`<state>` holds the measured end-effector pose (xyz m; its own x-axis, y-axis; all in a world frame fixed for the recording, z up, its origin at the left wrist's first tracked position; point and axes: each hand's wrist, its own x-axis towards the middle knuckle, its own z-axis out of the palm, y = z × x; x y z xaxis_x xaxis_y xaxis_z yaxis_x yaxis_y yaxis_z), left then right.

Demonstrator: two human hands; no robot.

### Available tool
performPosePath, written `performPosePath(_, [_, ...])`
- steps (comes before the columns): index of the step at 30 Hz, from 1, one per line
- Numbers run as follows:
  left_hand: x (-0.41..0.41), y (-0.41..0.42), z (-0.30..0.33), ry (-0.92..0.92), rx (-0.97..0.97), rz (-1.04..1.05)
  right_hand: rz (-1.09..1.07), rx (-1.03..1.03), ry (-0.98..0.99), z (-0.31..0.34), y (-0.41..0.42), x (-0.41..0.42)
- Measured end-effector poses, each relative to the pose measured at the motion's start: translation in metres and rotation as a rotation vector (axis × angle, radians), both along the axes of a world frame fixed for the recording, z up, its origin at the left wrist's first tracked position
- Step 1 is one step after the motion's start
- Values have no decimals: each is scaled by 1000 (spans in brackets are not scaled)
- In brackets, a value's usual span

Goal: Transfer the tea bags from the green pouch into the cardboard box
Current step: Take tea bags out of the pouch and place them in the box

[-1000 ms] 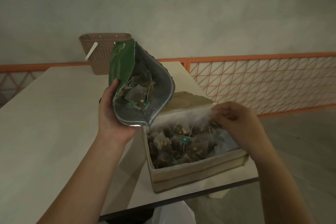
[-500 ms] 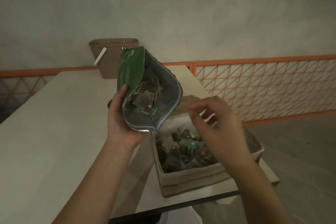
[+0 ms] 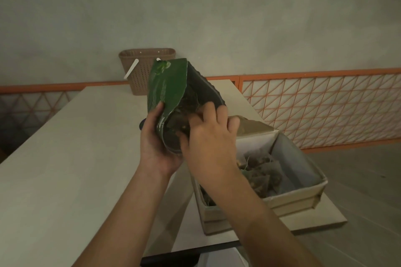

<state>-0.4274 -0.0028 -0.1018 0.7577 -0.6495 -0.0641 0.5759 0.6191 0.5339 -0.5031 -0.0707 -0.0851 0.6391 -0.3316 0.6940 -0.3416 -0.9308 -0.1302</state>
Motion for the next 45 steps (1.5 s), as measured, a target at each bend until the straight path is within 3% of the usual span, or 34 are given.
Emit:
performPosePath(7, [-6,-2,5,32,-1,-14,100,91,-86,1,-11,-6])
performPosePath(11, [-6,-5,6,37,-17,-46,305,319,-208,5,-21,-25])
performPosePath(16, [-4,-13,5,20,-57,-97,580,782,-408,16,-42,-53])
performPosePath(24, [-3,-19,5,-13,-72,-132,591,1056,-616,20,-93,-83])
performPosePath(26, [-4,-20,6,-20,-87,-139,525,1033,-565,15,-108,-87])
performPosePath(31, [-6,-21,6,-50,-64,-125,186,822,-159,-12,-136,-86])
performPosePath(35, [-5,-23,6,-50,-56,-121,90,761,-94,-25,-145,-77])
performPosePath(40, [-3,-21,5,-32,-56,-118,65,734,196,-31,-150,-72])
performPosePath(42, [-2,-19,5,-28,-57,-122,76,690,113,-27,-143,-71])
performPosePath(45, [-3,-18,6,-18,-75,-120,230,701,-182,-9,-119,-72])
